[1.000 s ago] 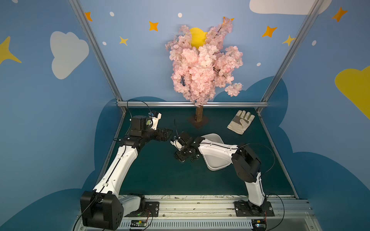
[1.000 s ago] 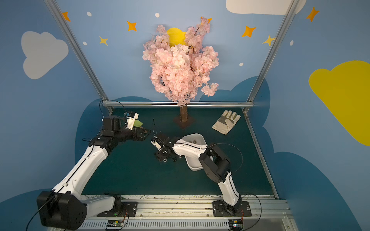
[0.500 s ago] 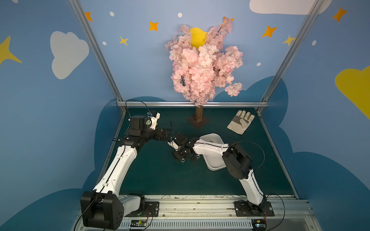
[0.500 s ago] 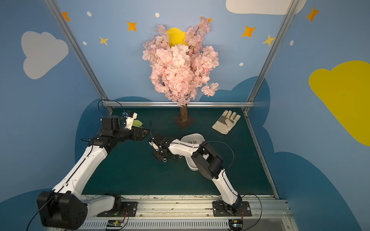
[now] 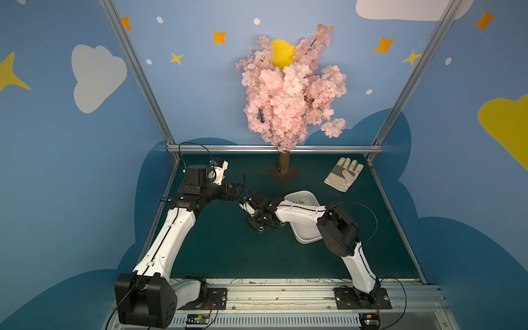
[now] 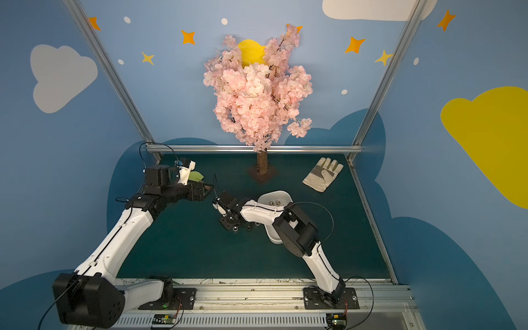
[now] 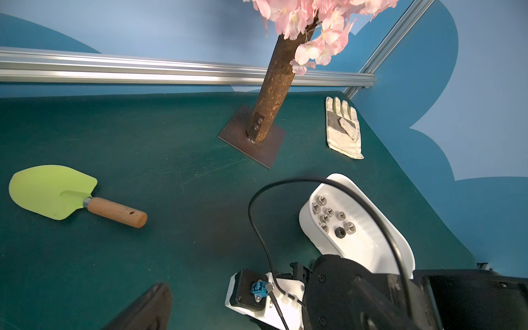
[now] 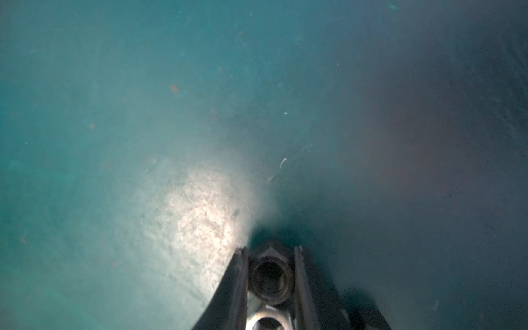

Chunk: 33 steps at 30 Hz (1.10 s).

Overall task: Put the nuts on the desktop into the storage box
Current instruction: Pick up the nut from the center of the board, then place the nut in the storage box.

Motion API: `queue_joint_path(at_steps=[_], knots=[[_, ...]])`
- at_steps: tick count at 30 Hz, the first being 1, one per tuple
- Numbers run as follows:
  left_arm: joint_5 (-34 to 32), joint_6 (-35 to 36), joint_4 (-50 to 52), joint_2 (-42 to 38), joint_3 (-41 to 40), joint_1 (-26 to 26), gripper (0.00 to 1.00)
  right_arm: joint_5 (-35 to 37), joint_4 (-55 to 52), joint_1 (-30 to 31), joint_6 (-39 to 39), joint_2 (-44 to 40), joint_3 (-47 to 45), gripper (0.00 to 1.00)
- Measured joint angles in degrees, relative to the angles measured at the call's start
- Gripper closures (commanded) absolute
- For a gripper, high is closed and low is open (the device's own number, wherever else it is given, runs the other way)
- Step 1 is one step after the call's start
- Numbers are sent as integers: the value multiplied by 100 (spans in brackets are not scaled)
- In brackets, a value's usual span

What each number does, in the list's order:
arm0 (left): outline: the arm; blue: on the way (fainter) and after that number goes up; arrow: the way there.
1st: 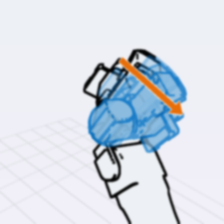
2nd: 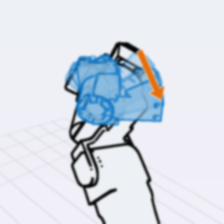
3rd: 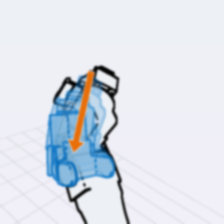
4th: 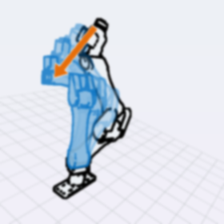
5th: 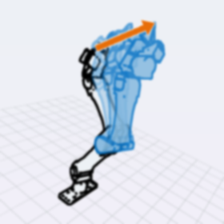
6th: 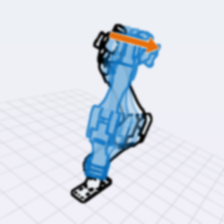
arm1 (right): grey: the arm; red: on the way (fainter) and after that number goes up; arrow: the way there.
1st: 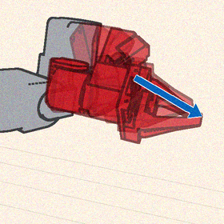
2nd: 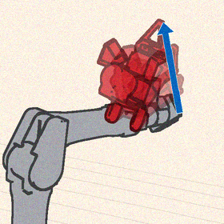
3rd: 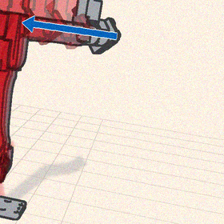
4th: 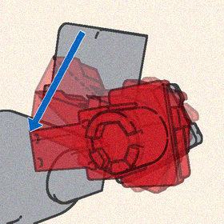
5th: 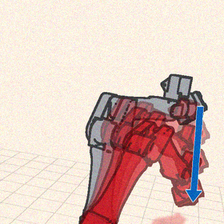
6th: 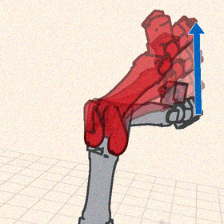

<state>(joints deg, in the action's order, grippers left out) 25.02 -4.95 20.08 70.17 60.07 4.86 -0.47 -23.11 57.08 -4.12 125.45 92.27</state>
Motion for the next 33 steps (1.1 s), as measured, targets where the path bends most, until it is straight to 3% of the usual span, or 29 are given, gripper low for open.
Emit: queue_joint_path(at_steps=[8,13,18,24,33], knots=[[0,0,2,0,0,0,0,72,33,-256,-219,-1130,-400,80],[7,0,2,0,0,0,0,337,50,-848,-343,-2496,-844,80],[7,0,2,0,0,0,0,643,-162,-1552,-461,-3289,-1547,80],[9,0,2,0,0,0,0,640,-789,-2070,-640,-3318,-2269,80],[2,2,7,0,0,2,0,328,-990,-2096,-796,-2538,-2341,80]])
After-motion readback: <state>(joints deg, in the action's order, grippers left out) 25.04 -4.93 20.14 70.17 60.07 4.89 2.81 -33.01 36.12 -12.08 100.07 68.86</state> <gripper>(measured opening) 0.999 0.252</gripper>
